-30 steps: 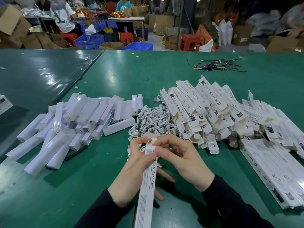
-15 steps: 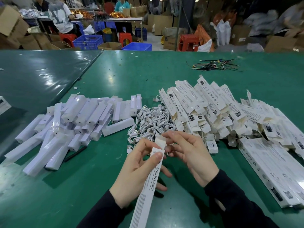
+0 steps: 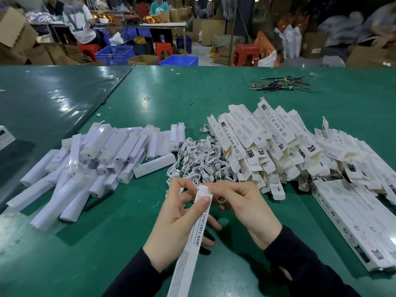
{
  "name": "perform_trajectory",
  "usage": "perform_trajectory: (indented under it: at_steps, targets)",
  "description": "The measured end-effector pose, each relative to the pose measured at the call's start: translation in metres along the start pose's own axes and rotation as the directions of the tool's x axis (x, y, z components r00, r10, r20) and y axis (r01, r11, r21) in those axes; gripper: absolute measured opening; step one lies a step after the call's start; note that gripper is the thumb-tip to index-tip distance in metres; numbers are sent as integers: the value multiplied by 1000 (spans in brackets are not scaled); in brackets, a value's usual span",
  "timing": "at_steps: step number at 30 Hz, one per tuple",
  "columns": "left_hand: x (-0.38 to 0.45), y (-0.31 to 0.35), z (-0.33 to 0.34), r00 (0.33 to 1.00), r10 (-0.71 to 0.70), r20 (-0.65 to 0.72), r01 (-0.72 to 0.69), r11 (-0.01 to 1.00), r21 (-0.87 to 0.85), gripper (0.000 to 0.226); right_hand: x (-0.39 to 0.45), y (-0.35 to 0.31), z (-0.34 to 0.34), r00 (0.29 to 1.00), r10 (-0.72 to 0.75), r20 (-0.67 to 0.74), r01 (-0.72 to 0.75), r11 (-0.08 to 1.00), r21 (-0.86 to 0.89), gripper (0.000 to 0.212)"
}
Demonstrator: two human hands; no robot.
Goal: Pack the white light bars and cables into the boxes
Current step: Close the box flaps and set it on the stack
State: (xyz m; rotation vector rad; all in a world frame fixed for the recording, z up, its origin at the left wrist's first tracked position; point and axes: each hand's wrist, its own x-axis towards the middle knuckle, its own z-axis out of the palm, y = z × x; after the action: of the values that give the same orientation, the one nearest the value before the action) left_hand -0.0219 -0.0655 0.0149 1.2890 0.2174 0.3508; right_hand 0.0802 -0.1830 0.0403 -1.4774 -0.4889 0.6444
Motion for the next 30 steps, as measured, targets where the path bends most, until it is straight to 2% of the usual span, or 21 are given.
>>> perform_trajectory:
  at_steps: [4, 11, 16, 18, 21, 26, 30]
  targets:
    - [0, 1, -1, 999, 33, 21, -32, 999, -14, 30, -1, -1, 0, 1000, 11, 1, -11, 1000, 18, 17]
    - [1, 0, -1, 999, 45, 23, -45, 999, 2, 29, -3, 0, 2, 999, -17, 27, 16, 998, 65, 20]
    - [2, 0, -2, 999, 42, 11, -42, 999, 9, 26, -5, 2, 8, 993, 90, 70, -102, 978, 181, 28]
    - [2, -1, -2, 999, 50, 6, -50, 998, 26, 25, -5, 4, 11, 982, 155, 107, -177, 953, 247, 35]
    - [2, -2, -1, 999, 43, 6, -43, 998, 46, 20, -4, 6, 12, 965, 220, 144, -258, 901, 348, 34]
    - [2, 2, -1, 999, 24, 23, -24, 999, 21, 19, -4, 9, 10, 975, 139, 172, -188, 931, 311, 42]
    - [1, 3, 0, 999, 18, 49, -17, 1000, -9, 28, -4, 11, 10, 971, 168, 169, -218, 912, 347, 36]
